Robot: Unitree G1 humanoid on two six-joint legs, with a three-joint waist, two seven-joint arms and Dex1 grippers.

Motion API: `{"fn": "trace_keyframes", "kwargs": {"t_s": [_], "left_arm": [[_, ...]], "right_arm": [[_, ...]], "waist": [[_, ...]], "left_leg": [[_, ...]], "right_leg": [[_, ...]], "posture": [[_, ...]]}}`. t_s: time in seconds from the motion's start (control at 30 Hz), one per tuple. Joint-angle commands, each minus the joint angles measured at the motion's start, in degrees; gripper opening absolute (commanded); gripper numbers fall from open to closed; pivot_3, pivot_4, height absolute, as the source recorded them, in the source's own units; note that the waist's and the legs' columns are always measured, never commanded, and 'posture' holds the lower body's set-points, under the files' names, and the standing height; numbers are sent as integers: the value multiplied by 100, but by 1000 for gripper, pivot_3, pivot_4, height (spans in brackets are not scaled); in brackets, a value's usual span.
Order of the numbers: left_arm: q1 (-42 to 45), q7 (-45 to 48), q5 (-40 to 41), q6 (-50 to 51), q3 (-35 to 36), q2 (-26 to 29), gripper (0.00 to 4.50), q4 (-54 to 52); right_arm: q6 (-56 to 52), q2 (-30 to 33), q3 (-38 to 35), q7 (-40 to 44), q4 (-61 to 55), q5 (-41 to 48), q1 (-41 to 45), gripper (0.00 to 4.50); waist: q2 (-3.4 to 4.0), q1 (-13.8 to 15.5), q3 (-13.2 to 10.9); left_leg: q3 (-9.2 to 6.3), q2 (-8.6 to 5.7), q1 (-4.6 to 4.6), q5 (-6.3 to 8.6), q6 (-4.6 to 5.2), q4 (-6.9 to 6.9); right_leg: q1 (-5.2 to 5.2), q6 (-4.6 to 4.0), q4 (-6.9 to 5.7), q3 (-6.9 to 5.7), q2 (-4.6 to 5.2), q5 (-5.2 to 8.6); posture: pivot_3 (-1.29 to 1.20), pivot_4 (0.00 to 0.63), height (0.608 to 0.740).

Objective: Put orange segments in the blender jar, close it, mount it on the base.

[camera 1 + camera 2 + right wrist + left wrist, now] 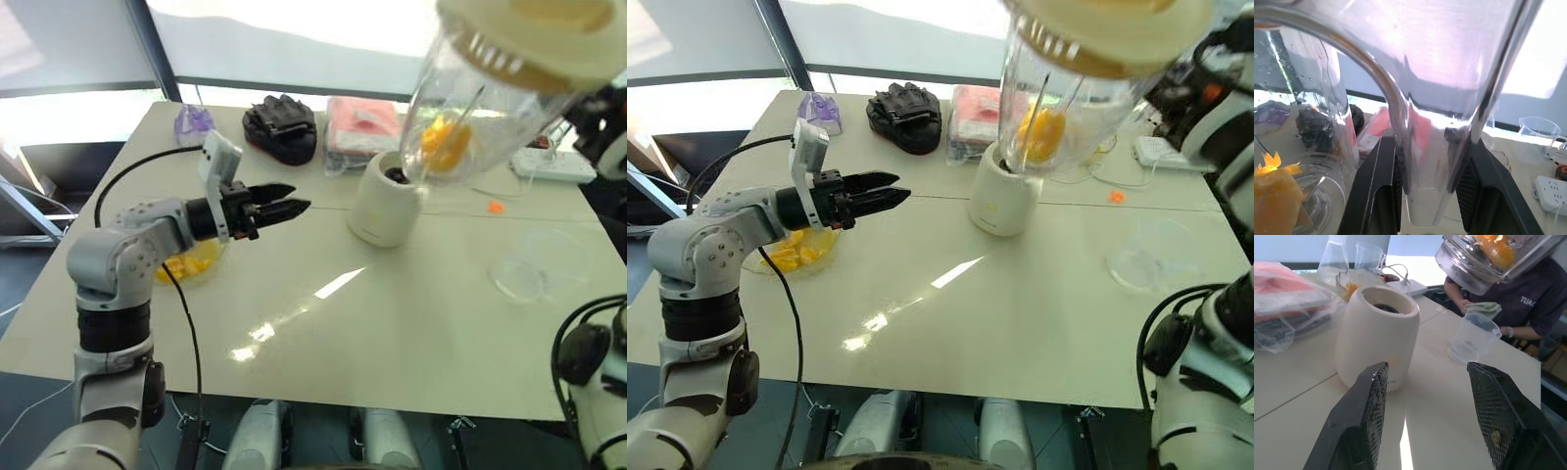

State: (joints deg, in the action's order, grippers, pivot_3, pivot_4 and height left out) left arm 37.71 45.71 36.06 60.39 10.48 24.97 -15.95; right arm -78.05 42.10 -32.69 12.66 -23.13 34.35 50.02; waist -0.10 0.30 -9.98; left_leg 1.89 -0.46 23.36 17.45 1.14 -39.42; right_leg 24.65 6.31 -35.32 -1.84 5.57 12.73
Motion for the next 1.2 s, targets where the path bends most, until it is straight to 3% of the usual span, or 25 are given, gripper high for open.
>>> {"fn": "trace_keyframes", "kwargs": {"t_s": [0.03, 0.27, 0.47, 1.07, 1.2], "left_arm": [[119, -215, 212, -212, 136, 75, 2655, -380], [-130, -193, -72, -756, -348, 614, 2655, -764], [-647, -425, -66, -948, -450, 735, 2655, -1024], [-832, -639, -3, -1119, -645, 739, 2655, -1010], [-767, -684, -58, -1214, -729, 683, 2655, -864]], "right_arm": [[764, 10, 477, -99, 819, -396, 422, 883], [2167, -447, 1350, -125, 2693, -1096, 854, 883], [2967, -731, 1840, 251, 3644, -1380, 1050, 883], [2897, -300, 2286, 1161, 3956, -1660, 815, 883], [3163, -358, 2404, 1533, 4500, -1705, 860, 883]], "waist": [[0, -37, 0], [4, -117, -1], [8, -111, -4], [9, -94, -4], [9, -85, -4]], "left_leg": [[3, 0, -1, 0, 0, 0], [8, 0, -1, -3, -5, 8], [11, 3, 2, -15, -26, 21], [11, 4, -3, -10, -17, 19], [9, 4, -2, -10, -17, 20]], "right_leg": [[0, 0, -1, 2, 0, 0], [4, 1, 0, 3, -1, -1], [10, 2, 8, 3, -2, 0], [5, 1, 5, 4, -3, -1], [3, 1, 10, 1, -4, -1]], "posture": [[0, 150, 740], [0, 150, 740], [0, 150, 740], [0, 150, 740], [0, 150, 740]]}}
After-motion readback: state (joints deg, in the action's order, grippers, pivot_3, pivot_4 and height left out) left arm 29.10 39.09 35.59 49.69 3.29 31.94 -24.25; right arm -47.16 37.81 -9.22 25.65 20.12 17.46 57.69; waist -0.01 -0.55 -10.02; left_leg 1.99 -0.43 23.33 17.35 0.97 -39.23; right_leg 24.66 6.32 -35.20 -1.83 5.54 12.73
